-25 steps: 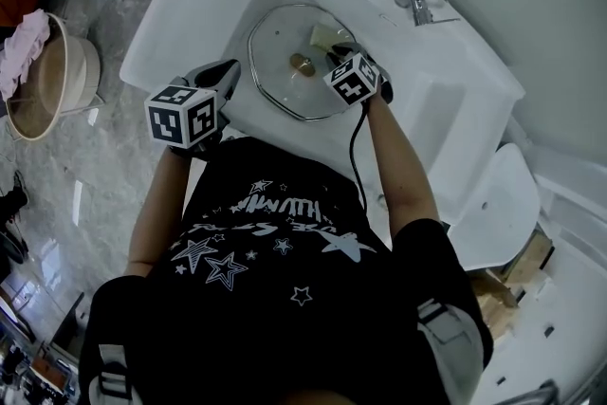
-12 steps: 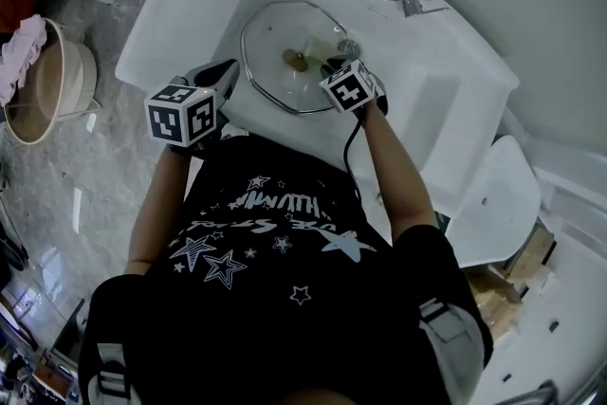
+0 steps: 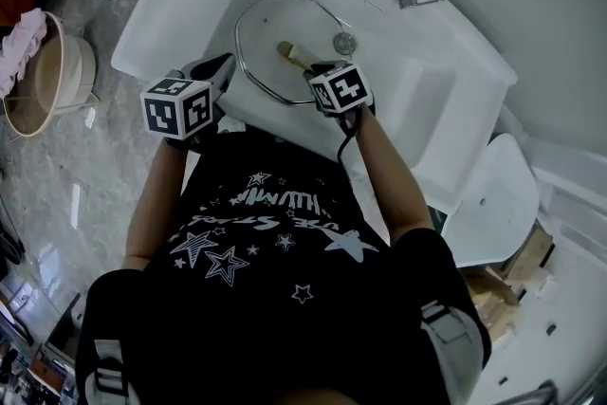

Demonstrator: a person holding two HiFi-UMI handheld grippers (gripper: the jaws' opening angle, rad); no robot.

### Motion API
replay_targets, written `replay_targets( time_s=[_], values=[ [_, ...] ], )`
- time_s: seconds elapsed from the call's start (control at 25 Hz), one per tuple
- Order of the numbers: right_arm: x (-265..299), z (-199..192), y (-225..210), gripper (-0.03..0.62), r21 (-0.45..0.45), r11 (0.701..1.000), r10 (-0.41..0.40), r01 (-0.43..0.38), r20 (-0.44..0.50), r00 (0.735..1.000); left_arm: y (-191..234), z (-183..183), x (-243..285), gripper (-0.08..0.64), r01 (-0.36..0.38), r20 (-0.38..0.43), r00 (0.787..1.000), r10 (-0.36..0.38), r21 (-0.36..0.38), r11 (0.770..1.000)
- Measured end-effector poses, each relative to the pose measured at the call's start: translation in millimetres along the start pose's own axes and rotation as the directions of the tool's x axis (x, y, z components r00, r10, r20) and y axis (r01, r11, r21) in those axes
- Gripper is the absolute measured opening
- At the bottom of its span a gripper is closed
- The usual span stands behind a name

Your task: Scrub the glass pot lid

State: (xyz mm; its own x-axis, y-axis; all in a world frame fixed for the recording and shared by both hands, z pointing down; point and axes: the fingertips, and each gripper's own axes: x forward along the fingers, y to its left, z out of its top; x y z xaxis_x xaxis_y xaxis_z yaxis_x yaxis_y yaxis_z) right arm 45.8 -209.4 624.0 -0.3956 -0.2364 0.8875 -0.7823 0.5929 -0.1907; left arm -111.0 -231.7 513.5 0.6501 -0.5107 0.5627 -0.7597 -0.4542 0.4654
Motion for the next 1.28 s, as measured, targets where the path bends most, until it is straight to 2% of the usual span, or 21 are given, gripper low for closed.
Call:
replay_targets(
  time_s=[0.4,0.64,0.84,1.04,1.28],
  values=[
    [-15,7,53,0.069,0.018,0.985,0.173,-0.173,0.03,0.985,-24,-6,-15,0.008,-0.044,0.051,0.998,0.046,-0.042,0.998],
    [-22,15,74,0.071,0.033,0.961,0.273,-0.275,0.047,0.961,-33,-14,-26,0.008,-0.08,0.082,0.993,0.085,-0.068,0.995],
    [-33,26,89,0.071,0.053,0.931,0.356,-0.362,0.09,0.93,-36,-20,-42,0.008,-0.121,0.107,0.986,0.131,-0.094,0.988],
    [-48,34,90,0.069,0.059,0.929,0.35,-0.364,0.171,0.921,-45,-32,-56,0.008,-0.15,0.124,0.979,0.163,-0.106,0.983],
    [-73,31,90,0.069,0.066,0.913,0.377,-0.403,0.246,0.893,-65,-42,-63,0.008,-0.168,0.133,0.974,0.182,-0.107,0.98]
  ],
)
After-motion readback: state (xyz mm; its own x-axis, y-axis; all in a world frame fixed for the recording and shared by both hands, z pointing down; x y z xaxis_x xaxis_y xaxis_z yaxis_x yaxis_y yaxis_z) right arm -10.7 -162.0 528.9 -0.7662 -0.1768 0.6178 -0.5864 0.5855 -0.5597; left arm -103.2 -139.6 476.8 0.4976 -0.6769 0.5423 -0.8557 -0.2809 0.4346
